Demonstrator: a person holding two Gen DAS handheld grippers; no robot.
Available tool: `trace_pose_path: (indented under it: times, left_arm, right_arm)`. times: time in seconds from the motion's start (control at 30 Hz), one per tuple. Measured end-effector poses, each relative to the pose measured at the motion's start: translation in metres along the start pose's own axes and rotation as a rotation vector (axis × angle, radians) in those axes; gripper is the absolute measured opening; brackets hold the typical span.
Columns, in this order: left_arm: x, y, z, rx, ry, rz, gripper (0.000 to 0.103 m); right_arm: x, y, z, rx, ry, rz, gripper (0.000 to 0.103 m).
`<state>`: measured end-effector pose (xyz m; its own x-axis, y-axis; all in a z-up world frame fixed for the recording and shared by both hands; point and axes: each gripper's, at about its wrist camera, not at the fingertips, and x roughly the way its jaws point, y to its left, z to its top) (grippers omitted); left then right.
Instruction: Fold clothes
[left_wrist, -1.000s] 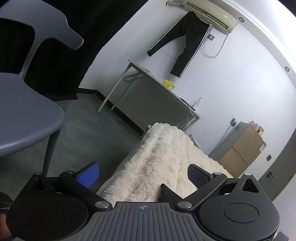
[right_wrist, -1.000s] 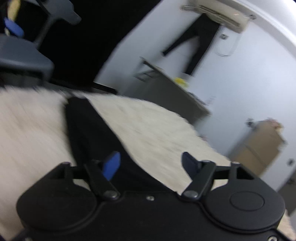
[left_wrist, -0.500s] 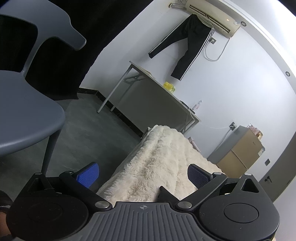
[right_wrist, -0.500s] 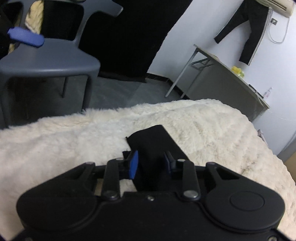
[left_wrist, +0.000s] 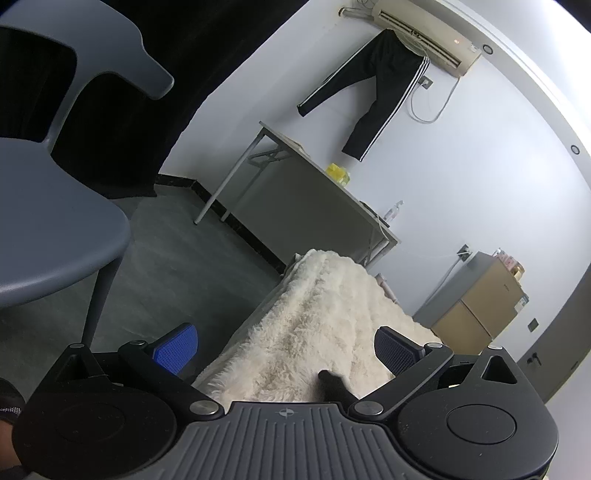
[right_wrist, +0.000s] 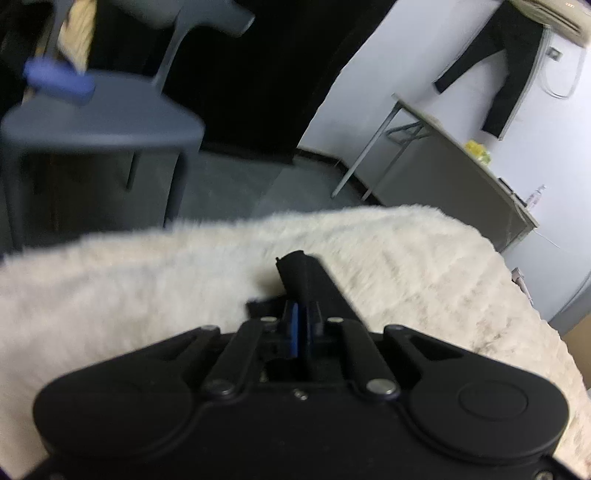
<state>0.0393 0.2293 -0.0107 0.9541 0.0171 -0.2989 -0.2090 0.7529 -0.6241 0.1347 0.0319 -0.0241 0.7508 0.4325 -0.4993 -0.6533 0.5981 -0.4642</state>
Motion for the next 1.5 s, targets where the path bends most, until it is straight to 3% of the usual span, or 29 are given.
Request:
trace_pose_path:
  times: [0.13, 0.23, 0.3, 0.4, 0.43, 0.5, 0.57, 0.67, 0.83, 0.97, 1.1, 1.17, 1.3, 1.5]
  left_arm:
    - [0.0, 0.003, 0.003, -0.018, -0.006, 0.0, 0.101]
    - [0.001, 0.002, 0.003, -0.018, -0.003, -0.003, 0.101]
    - [0.001, 0.002, 0.003, -0.015, -0.002, -0.005, 0.101]
    - [0.0, 0.001, 0.003, -0.013, 0.0, -0.005, 0.101]
    - [0.0, 0.001, 0.003, -0.014, 0.0, -0.005, 0.101]
    - [-0.002, 0.002, 0.003, -0.016, -0.002, -0.004, 0.101]
    - [-0.003, 0.002, 0.004, -0.019, -0.007, -0.006, 0.101]
    - [-0.002, 0.004, 0.005, -0.029, -0.006, -0.005, 0.101]
    - [-0.001, 0.001, 0.004, -0.021, -0.002, -0.012, 0.101]
    - [-0.002, 0.003, 0.004, -0.028, -0.005, -0.018, 0.101]
    - [0.001, 0.004, 0.003, -0.039, 0.006, -0.019, 0.101]
    - [0.003, 0.004, 0.003, -0.033, 0.014, -0.018, 0.101]
    - [0.001, 0.0, 0.002, -0.009, 0.017, -0.018, 0.101]
    - [0.002, 0.0, 0.001, -0.008, 0.022, -0.004, 0.101]
  right_arm:
    - [-0.032, -0.008, 0.012, -0.002, -0.105, -0.077, 0.003]
    - [-0.041, -0.005, 0.014, 0.009, -0.129, -0.089, 0.003]
    - [-0.03, 0.009, 0.011, -0.021, -0.079, -0.054, 0.005]
    - [-0.009, 0.038, 0.002, -0.072, -0.01, 0.045, 0.023]
    - [-0.006, 0.045, 0.002, -0.066, -0.003, 0.073, 0.024]
    - [-0.01, 0.044, 0.005, -0.013, -0.028, 0.108, 0.025]
    - [-0.022, 0.036, 0.008, 0.044, -0.076, 0.113, 0.035]
    - [-0.039, 0.012, -0.002, 0.07, -0.117, -0.002, 0.04]
    - [-0.058, -0.036, -0.045, 0.186, -0.071, -0.218, 0.041]
    - [-0.074, -0.071, -0.101, 0.301, 0.027, -0.391, 0.041]
    - [-0.084, -0.098, -0.155, 0.59, 0.17, -0.458, 0.05]
    - [-0.081, -0.099, -0.168, 0.669, 0.208, -0.467, 0.05]
    - [-0.065, -0.084, -0.159, 0.736, 0.199, -0.417, 0.05]
    - [-0.027, -0.044, -0.092, 0.728, 0.091, -0.083, 0.056]
